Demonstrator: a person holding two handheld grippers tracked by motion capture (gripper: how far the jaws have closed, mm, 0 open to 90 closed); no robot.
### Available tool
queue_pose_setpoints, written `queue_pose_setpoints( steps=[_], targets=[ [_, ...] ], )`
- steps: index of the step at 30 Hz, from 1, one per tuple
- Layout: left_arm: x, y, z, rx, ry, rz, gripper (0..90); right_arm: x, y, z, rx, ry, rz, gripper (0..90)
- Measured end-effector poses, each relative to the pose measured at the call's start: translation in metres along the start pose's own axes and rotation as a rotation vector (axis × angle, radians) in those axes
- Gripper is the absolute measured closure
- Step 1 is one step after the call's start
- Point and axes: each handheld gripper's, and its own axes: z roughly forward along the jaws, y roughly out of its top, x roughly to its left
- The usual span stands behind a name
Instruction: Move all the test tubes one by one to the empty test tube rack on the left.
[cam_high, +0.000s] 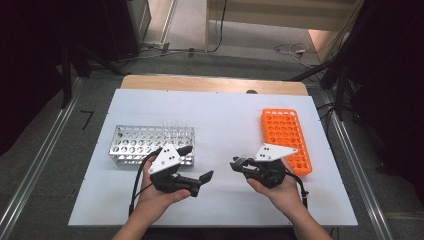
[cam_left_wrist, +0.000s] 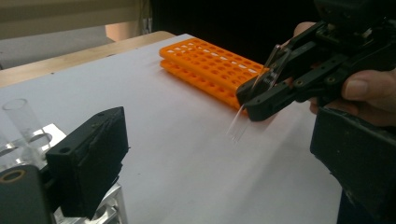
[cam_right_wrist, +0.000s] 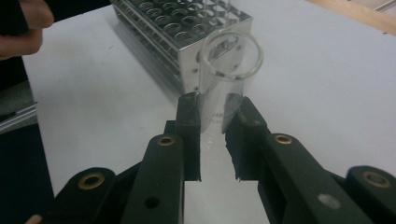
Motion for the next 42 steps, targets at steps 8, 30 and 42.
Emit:
queue_pose_setpoints(
  steps=[8, 30, 42],
  targets=[
    [-0.008, 0.001, 0.005, -0.006, -0.033, 0.004, 15.2, 0.016, 0.002, 0.010, 0.017, 0.042, -0.029, 74.0],
    [-0.029, 0.002, 0.021, 0.011, -0.101, 0.054, 51.1, 0.037, 0.007, 0.020, 0.032, 0.094, -0.072, 74.1],
    [-0.032, 0.002, 0.023, 0.015, -0.126, 0.081, 69.1, 0.045, 0.010, 0.023, 0.039, 0.124, -0.082, 74.1]
  ],
)
